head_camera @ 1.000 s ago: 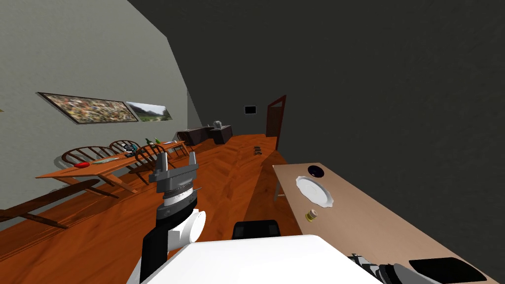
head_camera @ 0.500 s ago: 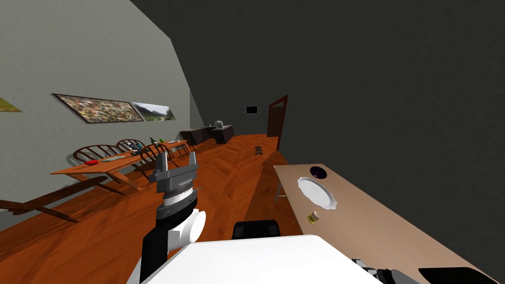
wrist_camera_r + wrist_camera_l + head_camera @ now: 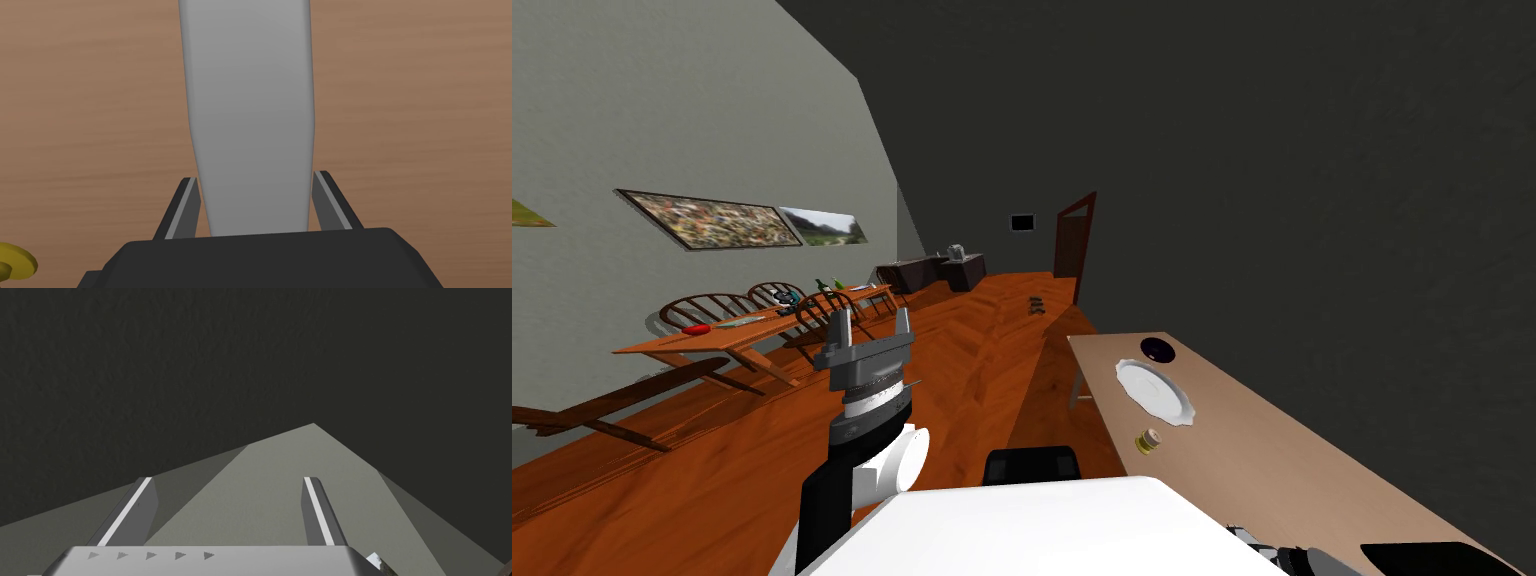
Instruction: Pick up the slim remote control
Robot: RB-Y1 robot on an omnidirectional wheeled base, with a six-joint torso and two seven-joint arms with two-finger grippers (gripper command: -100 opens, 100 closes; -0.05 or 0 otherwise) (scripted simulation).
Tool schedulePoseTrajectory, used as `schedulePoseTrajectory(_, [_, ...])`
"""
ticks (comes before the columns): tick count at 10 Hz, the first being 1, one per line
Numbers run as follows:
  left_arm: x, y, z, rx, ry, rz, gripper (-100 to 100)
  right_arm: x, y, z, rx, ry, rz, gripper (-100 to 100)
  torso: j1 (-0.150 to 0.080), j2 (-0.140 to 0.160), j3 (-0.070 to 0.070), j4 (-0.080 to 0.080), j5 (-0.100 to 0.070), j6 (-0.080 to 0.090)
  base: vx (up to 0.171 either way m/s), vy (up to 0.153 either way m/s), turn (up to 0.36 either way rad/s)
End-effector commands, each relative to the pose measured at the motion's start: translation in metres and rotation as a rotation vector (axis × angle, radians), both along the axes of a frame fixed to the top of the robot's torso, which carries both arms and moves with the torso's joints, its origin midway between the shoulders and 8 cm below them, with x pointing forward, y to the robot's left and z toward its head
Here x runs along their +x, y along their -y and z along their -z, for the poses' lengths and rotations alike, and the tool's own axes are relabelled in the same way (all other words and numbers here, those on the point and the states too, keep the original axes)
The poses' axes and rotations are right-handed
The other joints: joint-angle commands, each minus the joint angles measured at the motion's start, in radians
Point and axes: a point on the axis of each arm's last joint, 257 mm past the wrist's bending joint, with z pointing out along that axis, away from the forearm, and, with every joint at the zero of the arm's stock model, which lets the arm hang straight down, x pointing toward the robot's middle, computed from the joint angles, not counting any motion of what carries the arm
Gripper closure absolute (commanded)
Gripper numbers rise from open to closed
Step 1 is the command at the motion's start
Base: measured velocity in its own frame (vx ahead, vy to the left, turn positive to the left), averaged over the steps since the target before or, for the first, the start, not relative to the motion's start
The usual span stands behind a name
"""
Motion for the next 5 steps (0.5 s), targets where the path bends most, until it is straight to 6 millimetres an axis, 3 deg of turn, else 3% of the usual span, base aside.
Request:
schedulePoseTrajectory(1, [0.0, 0.0, 0.0, 0.0, 0.0, 0.0, 0, 0.0029, 0.0054, -0.0086, 0.0, -0.004, -0.006, 100, 0.0, 0.0, 0.0, 0.0, 0.0, 0.0, -0.003, -0.023, -0.052])
schedulePoseTrajectory(4, [0.0, 0.0, 0.0, 0.0, 0.0, 0.0, 0, 0.0057, 0.0079, -0.015, -0.001, -0.006, -0.014, 100, 0.0, 0.0, 0.0, 0.0, 0.001, 0.0, -0.003, -0.008, -0.039])
schedulePoseTrajectory(5, [0.0, 0.0, 0.0, 0.0, 0.0, 0.0, 0, 0.0054, 0.0081, -0.0156, -0.001, -0.007, -0.014, 0, 0.0, 0.0, 0.0, 0.0, 0.0, 0.0, 0.0, 0.0, 0.0])
